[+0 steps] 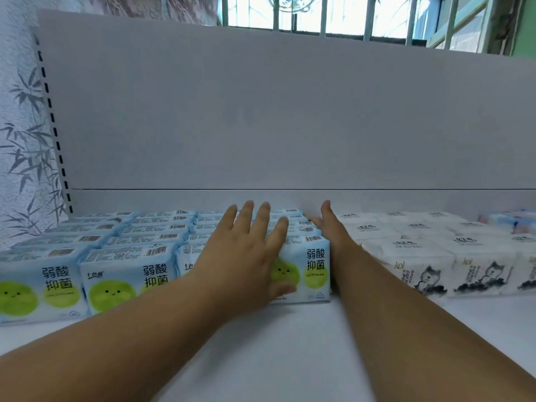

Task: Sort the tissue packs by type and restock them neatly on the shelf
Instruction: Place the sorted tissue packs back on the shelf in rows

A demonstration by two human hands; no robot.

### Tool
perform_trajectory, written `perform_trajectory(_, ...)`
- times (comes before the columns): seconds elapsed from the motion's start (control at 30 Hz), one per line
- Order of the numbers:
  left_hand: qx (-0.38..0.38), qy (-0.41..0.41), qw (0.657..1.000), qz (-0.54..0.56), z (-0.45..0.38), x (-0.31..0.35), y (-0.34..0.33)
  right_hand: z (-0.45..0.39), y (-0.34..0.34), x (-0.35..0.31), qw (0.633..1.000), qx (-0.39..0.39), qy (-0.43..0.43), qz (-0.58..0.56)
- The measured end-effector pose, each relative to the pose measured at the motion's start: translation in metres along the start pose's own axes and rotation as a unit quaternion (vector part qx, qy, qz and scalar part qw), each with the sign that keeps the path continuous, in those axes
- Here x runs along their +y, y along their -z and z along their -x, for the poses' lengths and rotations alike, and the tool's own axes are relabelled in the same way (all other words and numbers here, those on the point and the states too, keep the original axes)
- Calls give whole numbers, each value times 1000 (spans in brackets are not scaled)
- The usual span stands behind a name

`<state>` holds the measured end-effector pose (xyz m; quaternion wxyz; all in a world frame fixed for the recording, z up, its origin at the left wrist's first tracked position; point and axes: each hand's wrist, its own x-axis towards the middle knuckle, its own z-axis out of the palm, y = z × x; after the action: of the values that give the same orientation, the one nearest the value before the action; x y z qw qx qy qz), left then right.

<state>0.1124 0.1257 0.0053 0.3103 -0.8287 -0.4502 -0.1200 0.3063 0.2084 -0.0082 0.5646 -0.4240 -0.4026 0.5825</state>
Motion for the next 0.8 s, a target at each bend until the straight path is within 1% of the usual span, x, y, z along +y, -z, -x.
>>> perform_trajectory(0.07, -23, -15, 999, -20, 7, -8, -11, 0, -5, 1, 1000, 8, -9, -11)
perform_trajectory(0.17, -32, -41, 999, -16, 0, -15, -21, -3, -5, 3, 999, 0, -12, -30)
perform_trajectory(0.27, 0, -63, 998, -29, -6, -18, -29, -2, 0, 5, 999, -8, -15, -29)
perform_trajectory(0.37, 1, -66, 997, -40, -6, -18, -30, 1, -2, 2, 1000, -9, -10, -20)
perform_trajectory(0.57, 40, -63, 997, 2, 9, -26, -17, 1, -6, -2, 999, 45, 4, 16)
perform_trajectory(0.63, 83, -40, 995, 37, 18, -39, -6, 3, -7, -5, 998, 65, 11, 23)
perform_trajectory(0.7, 104, 10, 991, 85, 28, -62, 10, 4, -9, -8, 997, 74, 11, 5)
perform_trajectory(0.77, 80, 88, 983, 141, 36, -90, 18, 6, -13, -9, 997, 70, 13, 4)
perform_trajectory(0.8, 63, 114, 979, 156, 39, -102, 19, 6, -14, -9, 997, 76, 16, 4)
